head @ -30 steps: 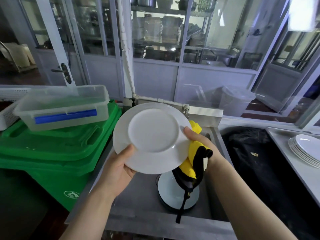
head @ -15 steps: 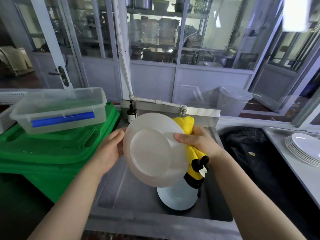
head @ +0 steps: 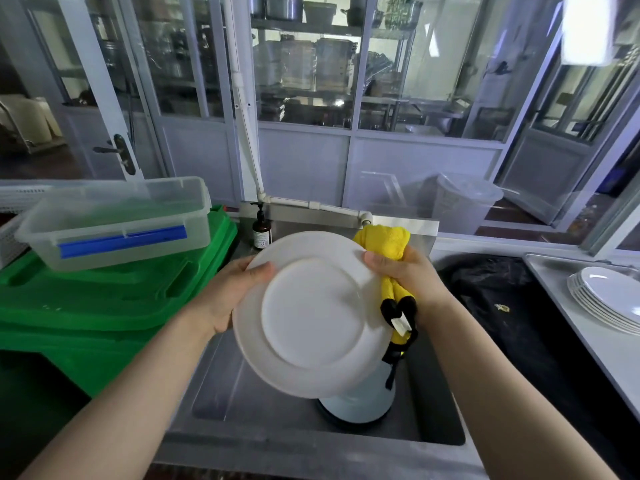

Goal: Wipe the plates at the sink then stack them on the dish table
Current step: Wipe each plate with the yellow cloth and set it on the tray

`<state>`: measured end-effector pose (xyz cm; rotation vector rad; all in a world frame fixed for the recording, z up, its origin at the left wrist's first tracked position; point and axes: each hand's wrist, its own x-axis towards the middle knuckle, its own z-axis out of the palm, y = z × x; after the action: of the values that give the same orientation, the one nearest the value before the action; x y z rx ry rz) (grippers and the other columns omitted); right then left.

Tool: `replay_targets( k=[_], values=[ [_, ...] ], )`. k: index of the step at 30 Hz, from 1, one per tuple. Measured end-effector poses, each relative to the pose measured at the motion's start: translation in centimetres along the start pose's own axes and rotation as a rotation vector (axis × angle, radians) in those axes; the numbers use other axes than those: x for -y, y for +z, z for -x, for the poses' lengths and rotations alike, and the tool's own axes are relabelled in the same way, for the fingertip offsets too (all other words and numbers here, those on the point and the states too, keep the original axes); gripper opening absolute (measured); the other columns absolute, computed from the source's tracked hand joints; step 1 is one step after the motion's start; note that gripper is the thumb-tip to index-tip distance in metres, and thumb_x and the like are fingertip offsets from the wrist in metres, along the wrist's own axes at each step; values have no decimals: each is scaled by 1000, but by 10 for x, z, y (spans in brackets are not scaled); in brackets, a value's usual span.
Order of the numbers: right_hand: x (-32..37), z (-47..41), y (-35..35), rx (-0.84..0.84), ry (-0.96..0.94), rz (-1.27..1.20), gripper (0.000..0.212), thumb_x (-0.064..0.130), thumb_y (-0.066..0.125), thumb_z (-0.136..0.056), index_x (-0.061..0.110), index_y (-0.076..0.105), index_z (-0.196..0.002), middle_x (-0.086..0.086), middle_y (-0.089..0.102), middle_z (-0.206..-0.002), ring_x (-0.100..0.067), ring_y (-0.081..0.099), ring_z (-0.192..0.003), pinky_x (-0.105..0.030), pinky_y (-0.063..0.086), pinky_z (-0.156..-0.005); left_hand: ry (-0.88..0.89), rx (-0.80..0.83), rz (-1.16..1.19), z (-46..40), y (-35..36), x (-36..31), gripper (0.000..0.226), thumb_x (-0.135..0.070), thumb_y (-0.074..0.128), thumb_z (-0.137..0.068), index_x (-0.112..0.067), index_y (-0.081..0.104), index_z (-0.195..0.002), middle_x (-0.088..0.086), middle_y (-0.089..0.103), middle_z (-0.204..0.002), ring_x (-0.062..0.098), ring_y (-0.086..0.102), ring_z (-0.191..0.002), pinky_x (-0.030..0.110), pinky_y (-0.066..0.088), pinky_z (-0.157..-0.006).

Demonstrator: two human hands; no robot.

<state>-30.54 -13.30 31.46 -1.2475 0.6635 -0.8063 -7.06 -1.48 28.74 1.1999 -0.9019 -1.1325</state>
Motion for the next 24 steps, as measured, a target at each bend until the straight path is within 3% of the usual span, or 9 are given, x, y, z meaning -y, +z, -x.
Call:
replay_targets(
  k=[4, 7, 9, 10, 12, 14, 18, 21, 24],
  values=[
    [5, -5, 0, -183, -139, 139, 9, 18, 69, -86, 17, 69, -94, 0, 74, -85, -18, 69, -78, -30, 56, -67, 18, -114, 82, 2, 6, 6, 25, -29, 61, -72, -14, 66, -92, 5, 73, -70, 23, 70, -62, 34, 55, -57],
    [5, -4, 2, -294, -219, 218, 21, 44, 58, -89, 25, 65, -95, 9, 69, -71, -7, 65, -69, -24, 52, -68, 54, -193, 161, 2, 10, 6, 21, -34, 63, -70, -20, 73, -82, 4, 74, -72, 23, 70, -62, 31, 56, -51],
    [3, -2, 2, -288, -292, 294, 25, 50, 47, -88, 32, 62, -99, 12, 63, -61, -1, 61, -62, -21, 47, -66, 90, -232, 190, 1, 14, 4, 18, -36, 64, -70, -24, 77, -74, 2, 74, -72, 20, 71, -63, 29, 55, -50],
    [2, -1, 2, -278, -330, 345, 24, 48, 44, -89, 37, 60, -103, 13, 64, -66, 1, 61, -67, -20, 46, -69, 111, -244, 203, 1, 15, 2, 15, -35, 66, -71, -25, 77, -73, 1, 74, -73, 19, 71, -64, 28, 55, -51],
    [-1, 0, 3, -287, -416, 522, 30, 39, 46, -93, 41, 54, -122, 15, 65, -101, 0, 57, -99, -20, 43, -87, 143, -273, 243, 1, 18, 0, 9, -30, 73, -72, -24, 77, -77, 0, 74, -75, 18, 71, -67, 29, 56, -56],
    [-6, 2, 4, -312, -528, 747, 41, 24, 53, -95, 32, 50, -135, 6, 55, -122, -10, 46, -119, -25, 37, -100, 153, -341, 277, 1, 20, 0, 14, -30, 74, -74, -21, 74, -84, 1, 75, -78, 18, 71, -70, 30, 55, -58],
    [-26, 13, 18, -283, -681, 983, 50, 11, 66, -84, 22, 56, -132, -11, 53, -128, -36, 49, -113, -38, 38, -98, 217, -506, 349, -2, 28, -2, 8, -24, 64, -88, -18, 69, -88, -3, 75, -75, 14, 71, -66, 27, 55, -51],
    [-36, 22, 37, -256, -712, 1039, 47, 19, 70, -82, 25, 61, -128, -9, 55, -126, -36, 50, -104, -34, 36, -93, 302, -603, 304, -4, 41, -6, 7, -21, 66, -88, -20, 71, -83, -6, 74, -74, 12, 70, -68, 25, 54, -54],
    [-36, 27, 56, -225, -749, 1049, 44, 29, 63, -83, 27, 62, -126, -8, 56, -122, -32, 50, -100, -31, 37, -91, 368, -621, 178, -2, 56, -7, 8, -30, 71, -78, -31, 76, -72, -9, 74, -73, 9, 68, -68, 27, 54, -61]
  ],
)
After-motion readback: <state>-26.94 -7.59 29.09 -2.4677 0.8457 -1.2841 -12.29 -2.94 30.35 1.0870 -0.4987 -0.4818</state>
